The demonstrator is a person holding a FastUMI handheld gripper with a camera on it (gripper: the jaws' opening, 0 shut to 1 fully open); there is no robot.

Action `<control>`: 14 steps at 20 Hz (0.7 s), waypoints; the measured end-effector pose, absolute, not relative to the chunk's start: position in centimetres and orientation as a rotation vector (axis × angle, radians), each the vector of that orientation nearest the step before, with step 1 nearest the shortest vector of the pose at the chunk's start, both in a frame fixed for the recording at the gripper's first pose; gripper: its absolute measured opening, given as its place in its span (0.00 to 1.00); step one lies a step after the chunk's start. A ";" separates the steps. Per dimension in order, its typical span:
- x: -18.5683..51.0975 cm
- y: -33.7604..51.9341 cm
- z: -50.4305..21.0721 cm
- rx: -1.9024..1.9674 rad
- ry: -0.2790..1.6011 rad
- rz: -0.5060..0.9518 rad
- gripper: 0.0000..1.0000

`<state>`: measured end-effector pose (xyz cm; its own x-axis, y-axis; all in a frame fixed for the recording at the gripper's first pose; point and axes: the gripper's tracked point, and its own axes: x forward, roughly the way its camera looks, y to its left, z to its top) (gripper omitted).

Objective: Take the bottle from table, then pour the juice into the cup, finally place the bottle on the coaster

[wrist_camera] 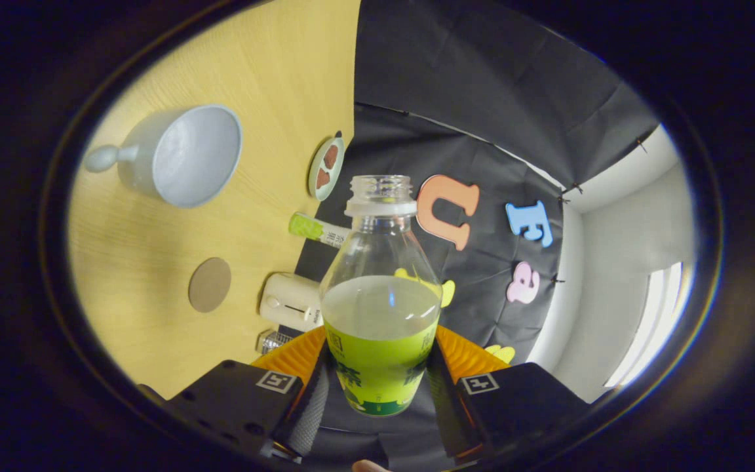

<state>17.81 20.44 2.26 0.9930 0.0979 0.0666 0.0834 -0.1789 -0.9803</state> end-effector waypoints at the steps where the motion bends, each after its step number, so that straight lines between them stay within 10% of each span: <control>1: 17.7 20.3 1.9 -1.715 -0.129 0.022 0.76; 14: 16.7 18.7 -0.3 -0.852 0.086 0.204 0.76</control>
<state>16.71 18.68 -0.27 0.9771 0.1441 -0.1566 -0.2127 0.6405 -0.7379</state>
